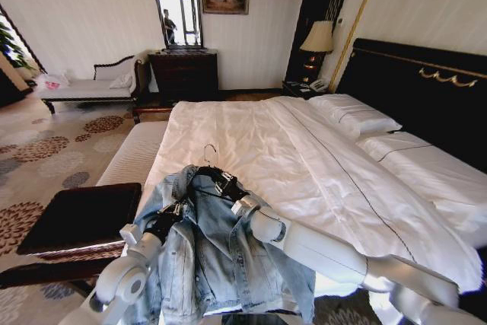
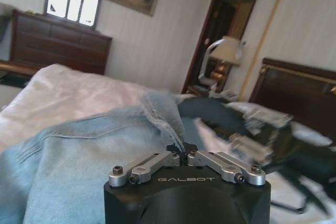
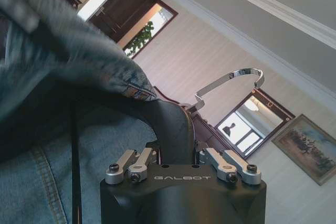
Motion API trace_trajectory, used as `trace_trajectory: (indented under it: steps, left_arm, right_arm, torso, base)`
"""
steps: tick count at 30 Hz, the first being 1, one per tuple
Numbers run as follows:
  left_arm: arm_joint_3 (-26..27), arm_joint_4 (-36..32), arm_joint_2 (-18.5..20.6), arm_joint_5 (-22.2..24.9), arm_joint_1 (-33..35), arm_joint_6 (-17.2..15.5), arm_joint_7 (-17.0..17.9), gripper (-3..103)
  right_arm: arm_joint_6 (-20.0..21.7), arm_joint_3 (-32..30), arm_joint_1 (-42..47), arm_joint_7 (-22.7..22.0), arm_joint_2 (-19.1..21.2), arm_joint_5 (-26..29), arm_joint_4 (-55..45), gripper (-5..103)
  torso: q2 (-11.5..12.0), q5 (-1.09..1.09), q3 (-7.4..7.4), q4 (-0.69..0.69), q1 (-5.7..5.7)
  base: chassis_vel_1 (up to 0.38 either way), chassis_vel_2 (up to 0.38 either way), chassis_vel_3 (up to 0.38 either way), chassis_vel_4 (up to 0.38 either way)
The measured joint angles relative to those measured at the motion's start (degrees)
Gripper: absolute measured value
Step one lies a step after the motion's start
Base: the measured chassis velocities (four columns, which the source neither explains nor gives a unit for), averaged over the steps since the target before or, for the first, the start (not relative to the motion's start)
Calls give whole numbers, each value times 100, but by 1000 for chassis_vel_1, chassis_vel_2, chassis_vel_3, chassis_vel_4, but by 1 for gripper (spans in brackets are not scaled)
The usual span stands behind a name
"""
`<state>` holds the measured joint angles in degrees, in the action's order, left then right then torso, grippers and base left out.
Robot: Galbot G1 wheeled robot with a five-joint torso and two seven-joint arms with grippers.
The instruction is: Pick up the clothes from the bed and hang them on the clothes hanger.
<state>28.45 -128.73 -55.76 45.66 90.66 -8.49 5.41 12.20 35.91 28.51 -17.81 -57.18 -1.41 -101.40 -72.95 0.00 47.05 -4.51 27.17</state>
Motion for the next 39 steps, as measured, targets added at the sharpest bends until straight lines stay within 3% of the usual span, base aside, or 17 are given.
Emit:
trace_trajectory:
  steps: [7, 14, 22, 29, 39]
  left_arm:
    - [-8, -464, -2, 166, 99, -79, 45, 2]
    - [-322, -698, -239, 81, 388, -121, 90, 2]
    - [-713, -51, -681, -672, 348, 8, -6, 2]
    - [-863, 192, -802, -743, 237, 48, -26, 2]
    - [-705, 138, -918, -440, 334, 29, -76, 2]
  right_arm:
    - [35, -4, 0, 0, -57, -169, 136, 30]
    - [117, 20, 2, -56, -186, -159, 254, 30]
    - [39, 29, 40, -3, -94, 85, -7, 30]
    - [-68, 90, 44, 9, -87, 243, -159, 30]
    - [-389, 44, 112, -38, -141, 220, 63, 30]
  torso:
    - [0, 0, 0, 0, 0]
    - [0, 0, 0, 0, 0]
    - [0, -1, 0, 0, 0]
    - [0, 0, 0, 0, 0]
    - [0, 0, 0, 0, 0]
  base:
    - [0, 0, 0, 0]
    - [0, 0, 0, 0]
    - [0, 0, 0, 0]
    - [0, 0, 0, 0]
    - [0, 0, 0, 0]
